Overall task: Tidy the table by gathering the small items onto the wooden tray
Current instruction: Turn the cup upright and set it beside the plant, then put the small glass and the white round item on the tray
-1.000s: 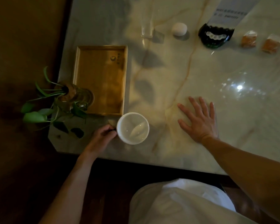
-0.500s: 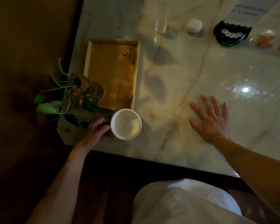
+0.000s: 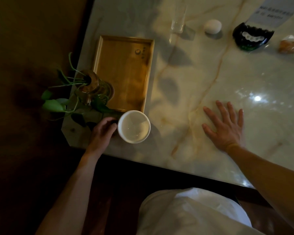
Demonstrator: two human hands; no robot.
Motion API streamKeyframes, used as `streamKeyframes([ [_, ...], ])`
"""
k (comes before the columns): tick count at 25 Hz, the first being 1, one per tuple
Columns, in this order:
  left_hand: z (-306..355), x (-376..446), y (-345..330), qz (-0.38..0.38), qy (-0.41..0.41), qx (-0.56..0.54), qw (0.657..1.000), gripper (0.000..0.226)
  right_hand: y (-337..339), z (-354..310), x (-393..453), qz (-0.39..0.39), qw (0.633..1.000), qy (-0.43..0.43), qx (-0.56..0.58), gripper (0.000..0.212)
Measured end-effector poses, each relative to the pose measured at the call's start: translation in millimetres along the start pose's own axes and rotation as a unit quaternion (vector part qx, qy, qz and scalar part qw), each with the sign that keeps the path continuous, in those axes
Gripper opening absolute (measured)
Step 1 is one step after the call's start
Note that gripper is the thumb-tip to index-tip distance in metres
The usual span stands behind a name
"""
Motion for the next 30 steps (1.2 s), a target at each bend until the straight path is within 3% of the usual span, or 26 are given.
streamKeyframes([
  [8,-9.3,-15.3,-10.5,0.057,0.075,-0.05,0.994,0.031,2.2,-0.9,0.5,-0.02,1.0,0.003,-0.003,0.063],
  [11,-6.1,-43.7,-23.9,0.151,0.12,-0.116,0.974,0.031,9.4,-3.9,1.0,-0.03,0.999,0.004,0.008,0.063],
  [13,2.3,-74.0,-30.0,0.239,0.058,-0.039,0.969,0.034,16.2,-7.2,0.4,-0.034,0.999,0.002,0.025,0.061],
  [15,20.4,-100.9,-36.5,0.257,-0.059,0.015,0.965,0.034,26.3,-8.3,0.8,-0.042,0.998,0.002,0.053,0.058],
  [18,56.2,-120.6,-58.0,0.17,-0.235,0.069,0.955,0.03,40.6,-3.7,1.5,-0.08,0.995,0.032,0.058,0.058],
  [21,100.1,-122.4,-92.1,0.021,-0.359,0.213,0.909,0.036,56.6,8.1,8.1,-0.122,0.988,0.084,0.029,0.053],
  [25,139.1,-107.2,-133.4,-0.188,-0.331,0.415,0.826,0.048,78.6,23.6,25.5,-0.197,0.97,0.139,-0.006,0.048],
  [27,157.3,-93.1,-147.5,-0.235,-0.298,0.481,0.79,0.05,90.8,30.6,36.6,-0.227,0.963,0.146,-0.015,0.048],
  [30,181.7,-72.5,-161.8,-0.24,-0.284,0.53,0.762,0.053,110.7,43.7,53.5,-0.238,0.959,0.149,-0.026,0.047],
])
Point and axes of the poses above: each hand's wrist, its own x-axis towards the middle knuckle, its own y-axis out of the back of the hand, z = x × y, the point moved 1 cm from there along x, towards the middle knuckle, and after that the axes turned 14 degrees about z, right-handed, at the moved point
